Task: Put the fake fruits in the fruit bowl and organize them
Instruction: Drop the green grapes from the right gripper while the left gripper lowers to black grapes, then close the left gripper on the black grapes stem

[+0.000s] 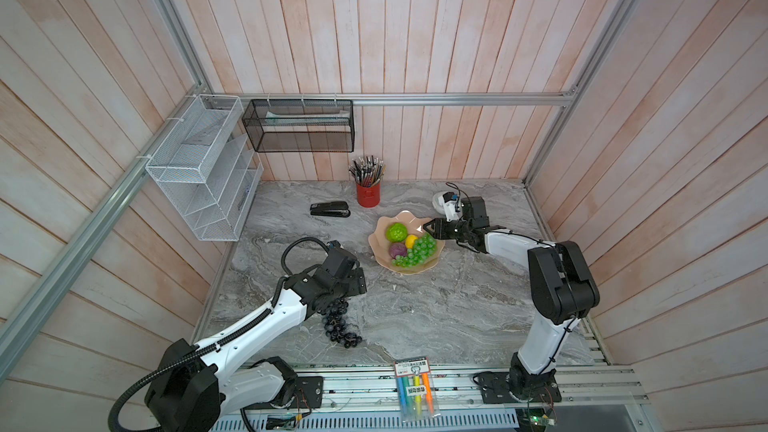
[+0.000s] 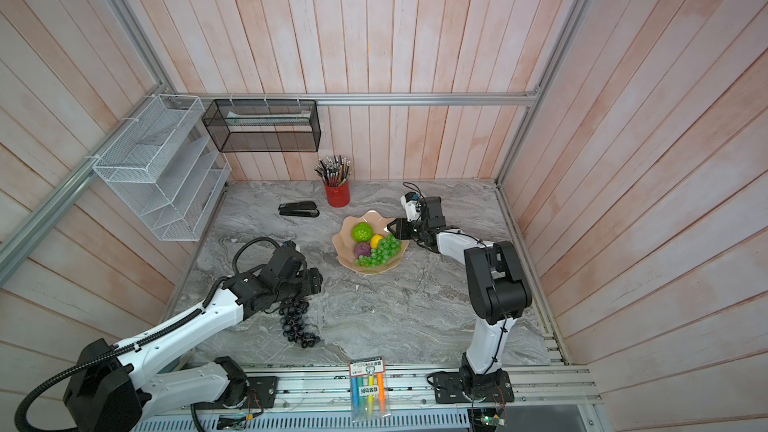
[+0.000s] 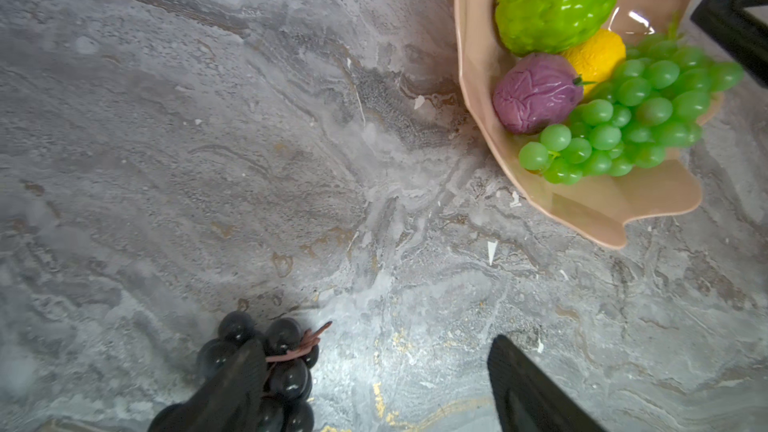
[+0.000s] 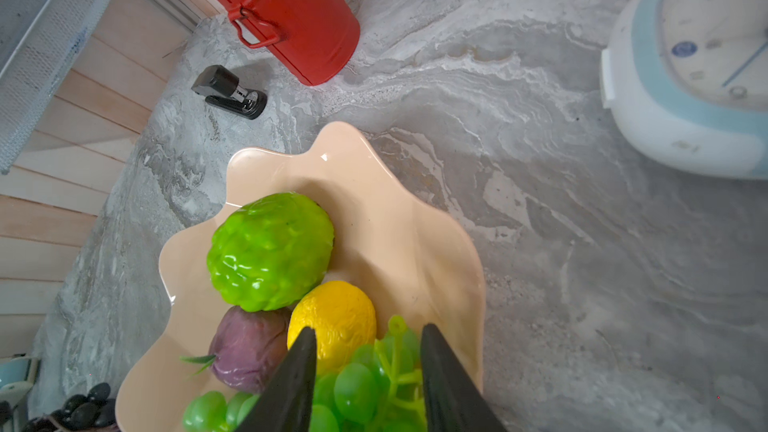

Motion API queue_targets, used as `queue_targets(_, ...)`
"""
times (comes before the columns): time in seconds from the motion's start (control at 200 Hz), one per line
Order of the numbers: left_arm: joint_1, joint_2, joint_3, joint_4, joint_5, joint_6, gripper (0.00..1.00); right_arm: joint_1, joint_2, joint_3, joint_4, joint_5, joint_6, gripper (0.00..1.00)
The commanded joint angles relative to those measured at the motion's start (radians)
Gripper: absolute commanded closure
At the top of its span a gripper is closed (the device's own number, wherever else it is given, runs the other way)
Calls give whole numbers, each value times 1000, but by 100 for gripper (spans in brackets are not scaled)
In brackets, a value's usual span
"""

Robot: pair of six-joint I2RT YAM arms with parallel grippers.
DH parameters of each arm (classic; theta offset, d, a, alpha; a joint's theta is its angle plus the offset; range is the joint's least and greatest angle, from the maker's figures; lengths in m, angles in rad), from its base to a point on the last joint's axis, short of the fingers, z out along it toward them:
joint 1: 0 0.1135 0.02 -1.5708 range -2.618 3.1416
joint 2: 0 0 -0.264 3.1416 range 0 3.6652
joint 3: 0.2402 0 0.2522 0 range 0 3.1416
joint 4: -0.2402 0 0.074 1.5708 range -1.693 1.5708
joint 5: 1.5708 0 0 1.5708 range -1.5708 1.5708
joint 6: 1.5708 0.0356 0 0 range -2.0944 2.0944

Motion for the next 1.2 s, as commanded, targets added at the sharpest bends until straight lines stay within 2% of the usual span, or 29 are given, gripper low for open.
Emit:
queue_targets(0.0, -3, -16, 61, -140, -55, -2, 14, 9, -86, 12, -23, 22, -42, 44)
queue_targets(0.155, -3, 0, 101, -238, -71, -7, 15, 10, -170, -4, -53, 72, -62, 37)
queue_targets(0.265, -9, 6, 120, -313, -118, -31, 25, 29, -224, -27, -36, 75, -48, 34)
queue_targets(0.42, -9, 15, 132, -361, -74, -20, 25, 111, -287, -18, -93, 175, -85, 33)
queue_targets(0.565, 8, 30, 152, -375, -90, 15, 25, 161, -369, -93, -71, 191, -60, 33)
queue_targets(0.67, 123, 72, 148, -338, 24, 115, 25, 218, -429, -174, -41, 259, -35, 33)
queue_targets(0.775, 191, 86, 136, -293, 60, 187, 29, 268, -451, -230, -24, 294, -30, 33)
queue_targets(0.96, 201, 166, 146, -263, 188, 267, 33, 275, -417, -280, 17, 272, 4, 34)
queue_targets(1.195, 201, 214, 127, -208, 215, 293, 34, 276, -382, -268, 30, 248, 8, 35)
